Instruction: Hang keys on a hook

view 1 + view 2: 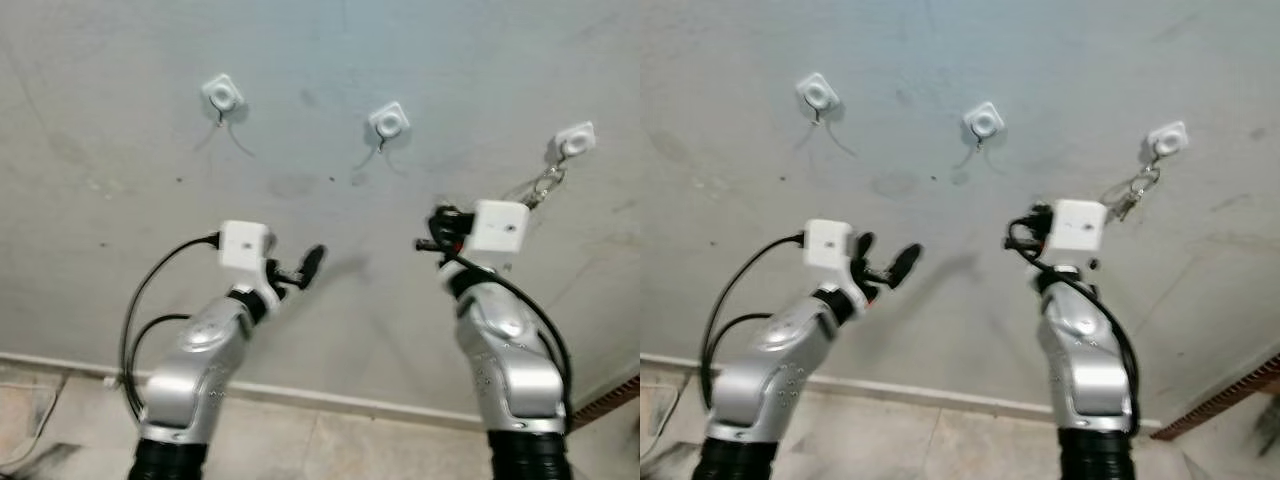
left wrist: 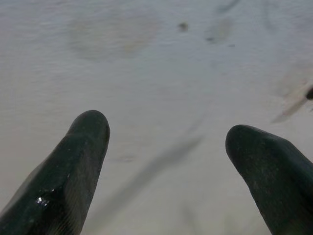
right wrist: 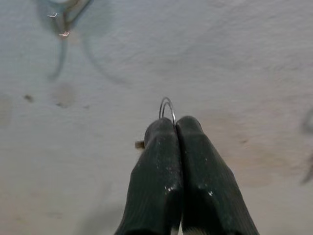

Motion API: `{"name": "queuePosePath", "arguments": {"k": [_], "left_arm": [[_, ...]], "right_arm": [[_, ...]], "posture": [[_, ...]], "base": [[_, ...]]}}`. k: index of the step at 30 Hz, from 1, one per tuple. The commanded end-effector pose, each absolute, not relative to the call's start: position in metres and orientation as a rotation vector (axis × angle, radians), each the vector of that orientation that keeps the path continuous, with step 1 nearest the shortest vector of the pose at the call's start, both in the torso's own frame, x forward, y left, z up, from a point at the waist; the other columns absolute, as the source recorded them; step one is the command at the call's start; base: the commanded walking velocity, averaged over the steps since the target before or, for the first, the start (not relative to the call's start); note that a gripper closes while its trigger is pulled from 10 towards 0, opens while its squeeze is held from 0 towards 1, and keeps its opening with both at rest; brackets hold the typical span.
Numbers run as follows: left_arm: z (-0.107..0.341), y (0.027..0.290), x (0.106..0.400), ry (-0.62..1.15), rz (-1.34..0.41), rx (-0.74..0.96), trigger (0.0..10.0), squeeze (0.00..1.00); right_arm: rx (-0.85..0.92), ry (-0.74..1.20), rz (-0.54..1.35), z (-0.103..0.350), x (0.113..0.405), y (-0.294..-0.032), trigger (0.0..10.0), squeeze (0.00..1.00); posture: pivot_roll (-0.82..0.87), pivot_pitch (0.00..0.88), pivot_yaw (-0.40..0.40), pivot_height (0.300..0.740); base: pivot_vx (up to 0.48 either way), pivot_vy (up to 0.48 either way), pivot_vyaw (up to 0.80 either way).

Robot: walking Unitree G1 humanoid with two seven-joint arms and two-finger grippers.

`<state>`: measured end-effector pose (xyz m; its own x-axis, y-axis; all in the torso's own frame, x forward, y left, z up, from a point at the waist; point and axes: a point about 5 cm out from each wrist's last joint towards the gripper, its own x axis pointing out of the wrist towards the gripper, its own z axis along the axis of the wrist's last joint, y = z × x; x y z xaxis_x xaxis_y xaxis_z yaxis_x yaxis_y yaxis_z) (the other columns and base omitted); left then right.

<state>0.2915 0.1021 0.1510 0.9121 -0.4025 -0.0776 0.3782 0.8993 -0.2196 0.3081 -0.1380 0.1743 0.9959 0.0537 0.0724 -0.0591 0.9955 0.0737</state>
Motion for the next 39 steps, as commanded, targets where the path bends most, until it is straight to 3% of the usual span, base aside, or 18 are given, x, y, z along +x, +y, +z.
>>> {"name": "queuePosePath", "arguments": {"k": [1, 7, 21, 39], "left_arm": [[0.152, 0.095, 0.29, 0.128, -0.437, -0.212, 10.0, 0.0], [0.15, 0.099, 0.289, 0.125, -0.42, -0.191, 10.0, 0.0], [0.134, 0.115, 0.261, 0.18, -0.492, -0.061, 10.0, 0.0], [0.143, 0.123, 0.253, 0.165, -0.49, -0.026, 10.0, 0.0]], "right_arm": [[0.066, -0.067, 0.031, 0.173, 0.307, -0.147, 10.0, 0.0], [0.1, -0.064, 0.068, 0.173, 0.307, -0.141, 10.0, 0.0], [0.201, -0.132, 0.392, 0.178, 0.306, -0.082, 10.0, 0.0], [0.268, -0.295, 0.362, 0.21, 0.352, -0.068, 10.0, 0.0]], "posture": [[0.18, 0.0, -0.071, 0.74], [0.18, 0.0, -0.073, 0.74], [0.23, 0.0, -0.052, 0.74], [0.32, 0.0, -0.062, 0.74]], "base": [[0.0, 0.0, 0.0], [0.0, 0.0, 0.0], [0.0, 0.0, 0.0], [0.0, 0.0, 0.0]]}}
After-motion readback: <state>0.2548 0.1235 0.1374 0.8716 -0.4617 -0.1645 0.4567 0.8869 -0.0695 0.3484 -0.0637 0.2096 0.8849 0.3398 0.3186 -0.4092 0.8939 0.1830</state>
